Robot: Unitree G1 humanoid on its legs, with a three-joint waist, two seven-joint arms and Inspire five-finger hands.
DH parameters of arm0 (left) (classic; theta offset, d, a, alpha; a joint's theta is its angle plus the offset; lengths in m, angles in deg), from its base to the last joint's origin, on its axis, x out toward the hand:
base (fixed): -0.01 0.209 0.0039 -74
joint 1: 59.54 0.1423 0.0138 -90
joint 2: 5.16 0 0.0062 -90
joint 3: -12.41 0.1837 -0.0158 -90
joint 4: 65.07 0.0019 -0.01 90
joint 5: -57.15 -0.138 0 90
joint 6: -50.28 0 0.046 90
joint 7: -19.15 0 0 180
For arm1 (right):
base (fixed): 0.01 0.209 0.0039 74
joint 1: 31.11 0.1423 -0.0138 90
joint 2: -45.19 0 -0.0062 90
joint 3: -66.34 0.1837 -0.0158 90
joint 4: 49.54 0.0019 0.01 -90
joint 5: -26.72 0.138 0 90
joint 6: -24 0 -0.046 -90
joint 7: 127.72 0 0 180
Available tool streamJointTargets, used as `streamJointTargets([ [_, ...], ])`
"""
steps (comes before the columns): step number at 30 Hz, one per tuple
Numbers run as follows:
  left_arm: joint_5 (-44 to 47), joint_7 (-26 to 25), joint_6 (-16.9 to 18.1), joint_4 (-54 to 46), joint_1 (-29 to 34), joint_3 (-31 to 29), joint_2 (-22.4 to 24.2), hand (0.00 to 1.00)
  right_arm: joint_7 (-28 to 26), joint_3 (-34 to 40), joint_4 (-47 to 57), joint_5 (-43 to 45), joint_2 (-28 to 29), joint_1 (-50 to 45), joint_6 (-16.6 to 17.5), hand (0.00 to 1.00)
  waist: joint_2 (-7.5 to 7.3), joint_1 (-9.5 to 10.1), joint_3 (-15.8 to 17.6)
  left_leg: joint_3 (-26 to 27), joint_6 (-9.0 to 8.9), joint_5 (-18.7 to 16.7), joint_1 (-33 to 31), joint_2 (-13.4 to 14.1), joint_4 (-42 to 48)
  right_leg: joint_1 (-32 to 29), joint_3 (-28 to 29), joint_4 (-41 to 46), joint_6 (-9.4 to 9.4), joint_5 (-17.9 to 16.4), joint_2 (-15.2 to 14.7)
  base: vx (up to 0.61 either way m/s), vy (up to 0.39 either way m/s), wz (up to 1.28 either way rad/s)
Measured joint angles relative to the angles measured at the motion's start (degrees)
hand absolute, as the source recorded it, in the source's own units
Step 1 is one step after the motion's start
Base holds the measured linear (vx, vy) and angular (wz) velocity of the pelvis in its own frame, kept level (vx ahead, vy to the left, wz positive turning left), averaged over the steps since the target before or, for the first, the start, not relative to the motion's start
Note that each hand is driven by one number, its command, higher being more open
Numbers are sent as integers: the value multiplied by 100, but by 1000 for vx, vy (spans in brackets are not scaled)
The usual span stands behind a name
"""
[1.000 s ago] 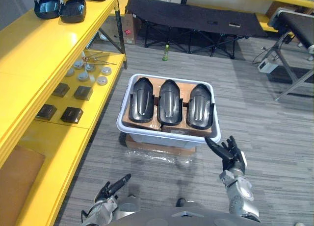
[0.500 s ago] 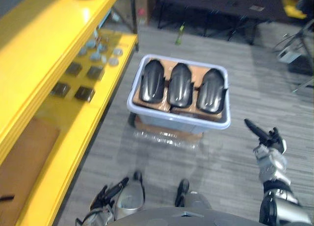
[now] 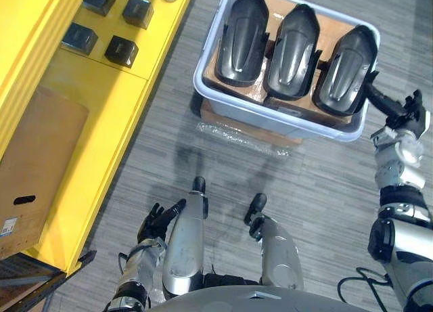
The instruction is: Walk over and take three plastic housings, then place them on the shelf
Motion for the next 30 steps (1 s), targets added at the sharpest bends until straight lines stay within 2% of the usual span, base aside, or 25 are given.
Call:
streamJointTargets([
  [5, 233, 42, 5, -23, -51, 134, 31, 100, 252, -625, -28, -111, -507, 742, -460, 100, 96, -6, 56, 56, 29, 185, -147, -76, -183, -402, 81, 301, -31, -112, -129, 21, -15, -1],
  [12, 462, 270, 42, -109, -46, 260, 57, 100, 512, -1258, -265, -295, -819, 1431, -926, 100, 153, 13, 73, 61, -14, 277, -178, -150, -374, -688, 107, 672, -77, -343, -262, 14, -38, 4],
  [15, 582, 381, 115, -170, -47, 414, 98, 100, 718, -1482, -361, -297, -1151, 1679, -1099, 100, 283, 41, 118, 20, -19, 352, -281, -192, -416, -822, 72, 772, -84, -382, -312, 2, -20, 11],
  [23, 608, 419, 143, -186, -46, 453, 113, 100, 1131, -1811, -743, -292, -1225, 2019, -1664, 100, 314, 87, 125, 3, -60, 431, -359, -196, -478, -1018, 52, 986, -152, -499, -361, 2, -2, 0],
  [30, 687, 431, 156, -218, -46, 560, 91, 100, 1144, -1923, -754, -298, -1252, 2033, -1855, 100, 335, 93, 123, 1, -71, 448, -433, -210, -476, -1139, 61, 1107, -166, -561, -398, 0, 0, 0],
])
